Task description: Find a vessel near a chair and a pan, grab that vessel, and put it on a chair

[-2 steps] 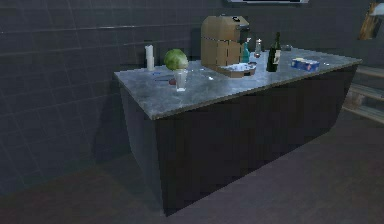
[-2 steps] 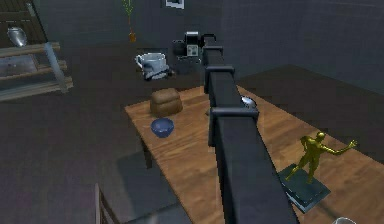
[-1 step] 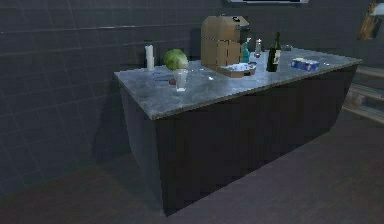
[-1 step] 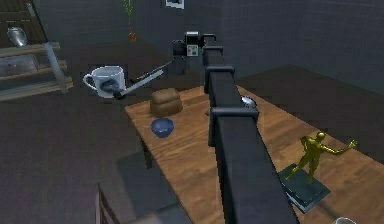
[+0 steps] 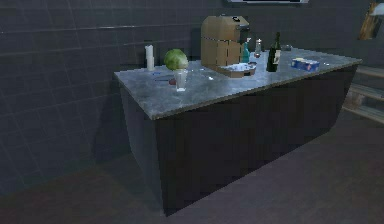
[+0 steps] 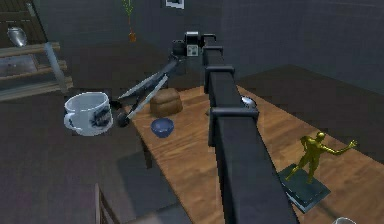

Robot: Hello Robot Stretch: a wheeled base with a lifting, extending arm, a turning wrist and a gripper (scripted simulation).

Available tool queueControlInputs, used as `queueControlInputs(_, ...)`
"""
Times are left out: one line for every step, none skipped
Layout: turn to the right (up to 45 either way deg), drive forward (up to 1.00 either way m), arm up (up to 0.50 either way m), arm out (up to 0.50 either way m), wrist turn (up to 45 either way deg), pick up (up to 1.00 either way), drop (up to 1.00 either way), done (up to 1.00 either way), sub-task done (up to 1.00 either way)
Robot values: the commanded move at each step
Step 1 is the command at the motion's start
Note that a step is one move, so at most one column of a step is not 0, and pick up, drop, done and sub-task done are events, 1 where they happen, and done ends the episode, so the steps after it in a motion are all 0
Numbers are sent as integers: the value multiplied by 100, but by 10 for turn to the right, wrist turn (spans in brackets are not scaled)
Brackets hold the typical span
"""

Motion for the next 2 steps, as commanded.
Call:
queueControlInputs(0, 0, 0, 0, -90, 0, 0, 0, 0)
queueControlInputs(0, 0, 0, -48, 0, 0, 0, 0, 0)
